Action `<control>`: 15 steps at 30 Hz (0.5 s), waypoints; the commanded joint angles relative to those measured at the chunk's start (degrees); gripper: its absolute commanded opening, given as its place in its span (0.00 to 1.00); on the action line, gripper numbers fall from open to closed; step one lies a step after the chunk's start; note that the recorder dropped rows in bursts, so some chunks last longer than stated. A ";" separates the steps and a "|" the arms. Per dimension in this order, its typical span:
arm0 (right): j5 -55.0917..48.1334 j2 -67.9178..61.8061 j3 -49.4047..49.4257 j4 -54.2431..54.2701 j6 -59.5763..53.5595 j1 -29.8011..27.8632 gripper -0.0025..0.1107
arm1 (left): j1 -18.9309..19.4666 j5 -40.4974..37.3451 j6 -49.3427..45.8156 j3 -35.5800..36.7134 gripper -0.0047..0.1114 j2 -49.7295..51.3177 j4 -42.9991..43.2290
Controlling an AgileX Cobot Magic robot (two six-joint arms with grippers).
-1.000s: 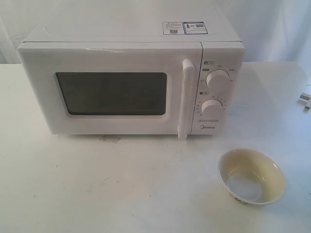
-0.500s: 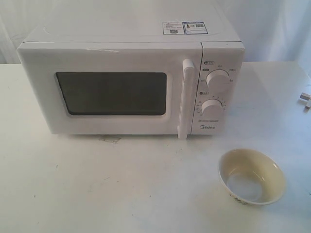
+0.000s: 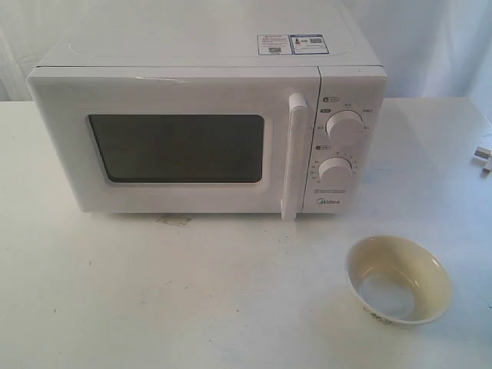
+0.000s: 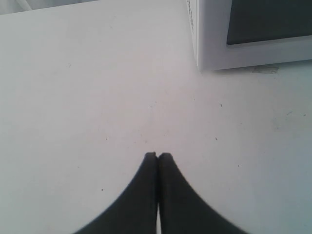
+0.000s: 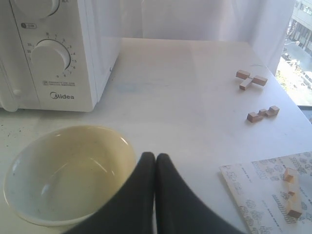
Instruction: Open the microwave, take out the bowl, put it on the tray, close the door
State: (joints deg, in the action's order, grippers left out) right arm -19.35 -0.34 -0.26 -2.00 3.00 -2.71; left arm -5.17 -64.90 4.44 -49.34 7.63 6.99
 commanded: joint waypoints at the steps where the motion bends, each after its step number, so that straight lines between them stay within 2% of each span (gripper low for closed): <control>1: 0.07 0.34 0.26 0.05 0.29 -0.41 0.02 | -0.23 -5.07 0.27 -0.11 0.04 -0.51 -0.12; 3: 0.07 0.34 0.26 0.05 0.29 -0.41 0.02 | -0.23 -5.07 0.63 -0.11 0.04 -0.51 -0.12; 6: 0.07 0.34 0.26 0.05 0.29 -0.41 0.02 | -0.23 -5.07 6.60 0.01 0.04 -0.51 -1.68; 8: 0.07 0.34 0.26 0.05 0.29 -0.41 0.02 | -0.23 0.49 8.96 0.90 0.04 -0.51 -1.85; 11: 0.07 0.34 0.26 0.05 0.29 -0.41 0.02 | -0.23 14.34 9.07 4.22 0.04 -0.51 -1.85; 13: 0.07 0.34 0.26 0.05 0.29 -0.41 0.02 | -0.23 23.36 7.86 7.78 0.04 -0.51 -1.85; 15: 0.07 0.34 0.26 0.05 0.29 -0.41 0.02 | -0.23 29.25 5.12 11.02 0.04 -0.51 -1.85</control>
State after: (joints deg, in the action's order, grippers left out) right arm -19.35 -0.34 -0.26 -2.00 3.00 -2.71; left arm -5.17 -45.25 11.98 -42.49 7.31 5.60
